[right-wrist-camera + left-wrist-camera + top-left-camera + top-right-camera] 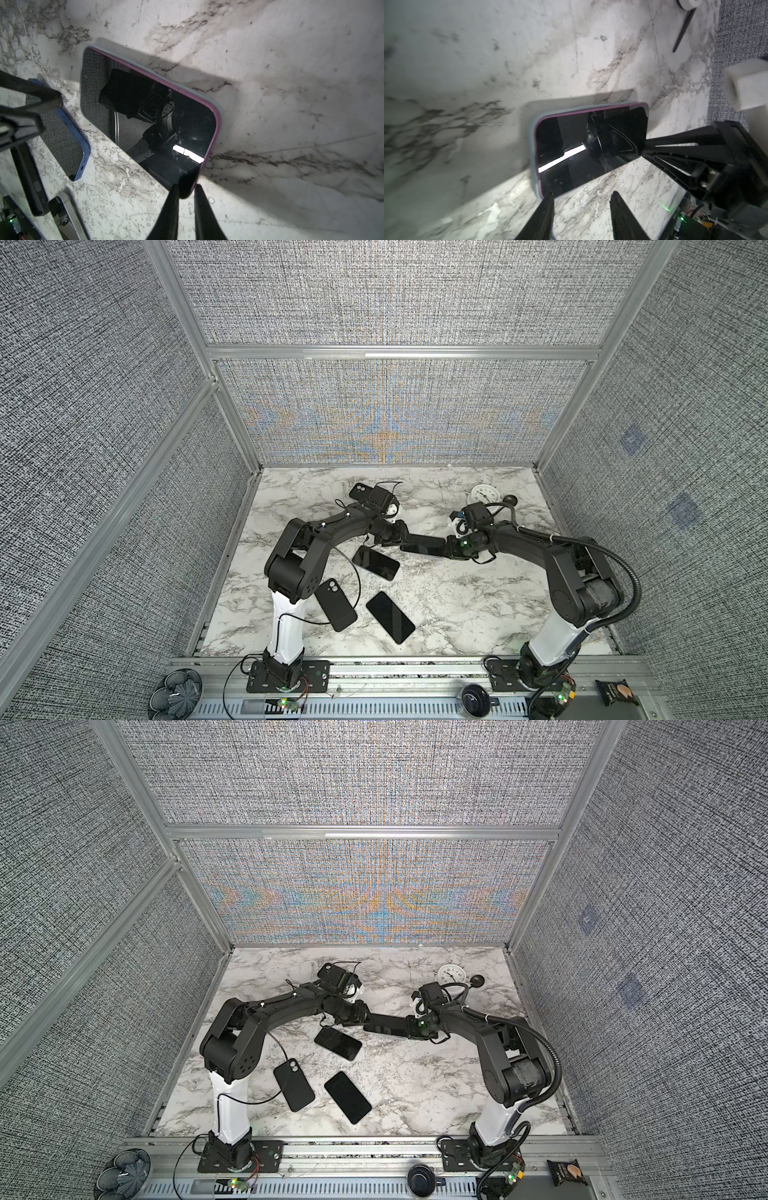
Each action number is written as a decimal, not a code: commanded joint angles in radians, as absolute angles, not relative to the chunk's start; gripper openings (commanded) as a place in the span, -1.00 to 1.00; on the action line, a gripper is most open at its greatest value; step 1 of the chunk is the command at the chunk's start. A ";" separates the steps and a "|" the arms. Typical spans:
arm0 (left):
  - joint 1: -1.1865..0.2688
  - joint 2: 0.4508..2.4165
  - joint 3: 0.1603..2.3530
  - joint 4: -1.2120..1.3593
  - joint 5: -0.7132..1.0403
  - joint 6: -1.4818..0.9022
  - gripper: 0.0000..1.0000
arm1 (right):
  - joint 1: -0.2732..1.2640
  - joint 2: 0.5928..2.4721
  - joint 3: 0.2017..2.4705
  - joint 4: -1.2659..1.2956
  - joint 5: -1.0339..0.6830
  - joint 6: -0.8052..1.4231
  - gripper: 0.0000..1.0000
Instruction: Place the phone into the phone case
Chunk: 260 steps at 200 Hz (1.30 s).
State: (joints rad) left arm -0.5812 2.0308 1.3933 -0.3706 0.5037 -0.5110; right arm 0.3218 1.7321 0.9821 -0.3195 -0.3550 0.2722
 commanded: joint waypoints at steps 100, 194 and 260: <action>-0.586 2.097 1.421 -0.398 0.442 -0.464 -0.07 | 0.324 1.738 0.973 -0.313 -0.357 0.284 -0.63; -0.588 2.119 1.420 -0.360 0.485 -0.480 -0.09 | 0.327 1.751 0.965 -0.293 -0.371 0.295 -0.60; -0.588 2.125 1.419 -0.355 0.494 -0.485 -0.09 | 0.329 1.775 0.951 -0.266 -0.387 0.306 -0.69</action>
State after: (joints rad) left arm -0.5861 2.1109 1.4204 -0.3565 0.4828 -0.4801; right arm 0.3214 1.7519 0.9665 -0.2821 -0.3790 0.3115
